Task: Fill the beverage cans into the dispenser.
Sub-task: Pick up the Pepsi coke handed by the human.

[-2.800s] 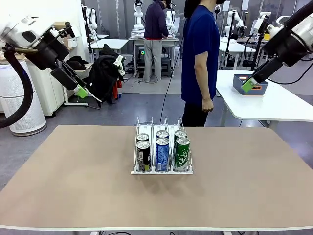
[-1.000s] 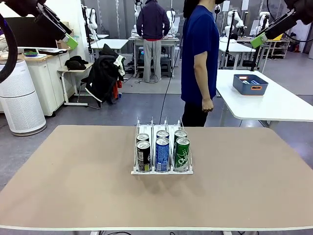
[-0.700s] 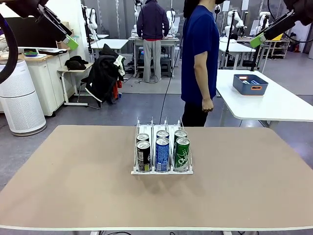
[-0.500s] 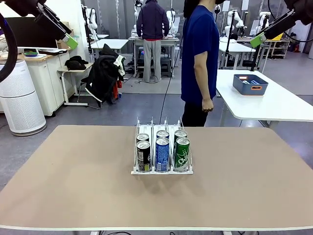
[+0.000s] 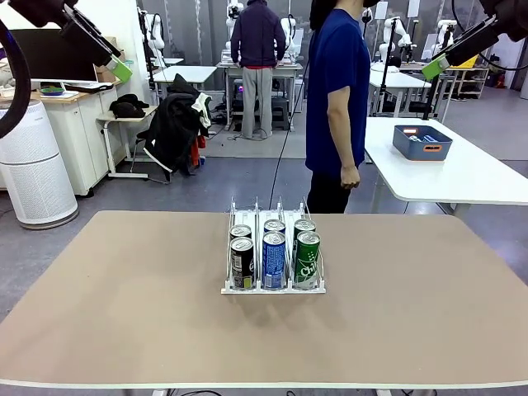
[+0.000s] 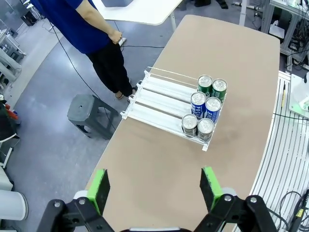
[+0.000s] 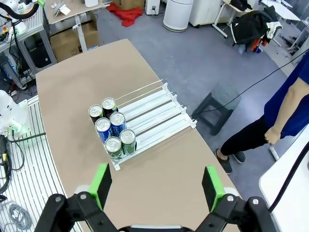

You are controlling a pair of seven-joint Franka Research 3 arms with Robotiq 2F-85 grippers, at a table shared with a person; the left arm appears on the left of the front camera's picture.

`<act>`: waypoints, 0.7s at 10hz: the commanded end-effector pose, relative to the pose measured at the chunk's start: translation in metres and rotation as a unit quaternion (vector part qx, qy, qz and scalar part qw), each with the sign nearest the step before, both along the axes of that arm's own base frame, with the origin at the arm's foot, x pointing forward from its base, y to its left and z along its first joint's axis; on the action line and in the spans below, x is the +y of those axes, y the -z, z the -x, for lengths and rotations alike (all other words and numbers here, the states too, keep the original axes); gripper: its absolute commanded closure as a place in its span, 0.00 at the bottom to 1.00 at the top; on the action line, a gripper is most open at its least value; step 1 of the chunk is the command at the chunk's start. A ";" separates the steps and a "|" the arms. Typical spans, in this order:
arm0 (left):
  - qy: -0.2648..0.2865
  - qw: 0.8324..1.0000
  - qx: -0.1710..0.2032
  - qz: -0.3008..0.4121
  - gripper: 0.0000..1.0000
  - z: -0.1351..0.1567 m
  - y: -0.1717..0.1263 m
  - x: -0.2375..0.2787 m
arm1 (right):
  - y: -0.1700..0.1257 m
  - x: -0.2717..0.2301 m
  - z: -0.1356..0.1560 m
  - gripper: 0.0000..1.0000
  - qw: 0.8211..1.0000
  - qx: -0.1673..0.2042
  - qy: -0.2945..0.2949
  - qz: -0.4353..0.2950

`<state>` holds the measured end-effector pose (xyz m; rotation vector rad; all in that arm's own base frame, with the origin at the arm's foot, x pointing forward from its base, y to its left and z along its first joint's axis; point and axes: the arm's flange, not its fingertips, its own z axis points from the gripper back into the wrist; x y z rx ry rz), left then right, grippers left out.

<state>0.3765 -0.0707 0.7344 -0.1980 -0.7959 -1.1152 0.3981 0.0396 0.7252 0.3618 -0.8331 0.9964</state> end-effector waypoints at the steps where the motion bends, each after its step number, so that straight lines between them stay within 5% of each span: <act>1: 0.004 1.000 0.014 0.014 0.00 0.003 -0.009 -0.006 | -0.002 0.000 0.000 0.00 1.000 0.018 -0.001 0.000; 7: 0.020 0.998 0.032 0.042 0.00 0.007 -0.026 -0.004 | -0.032 -0.003 0.018 0.00 0.999 0.049 0.000 -0.013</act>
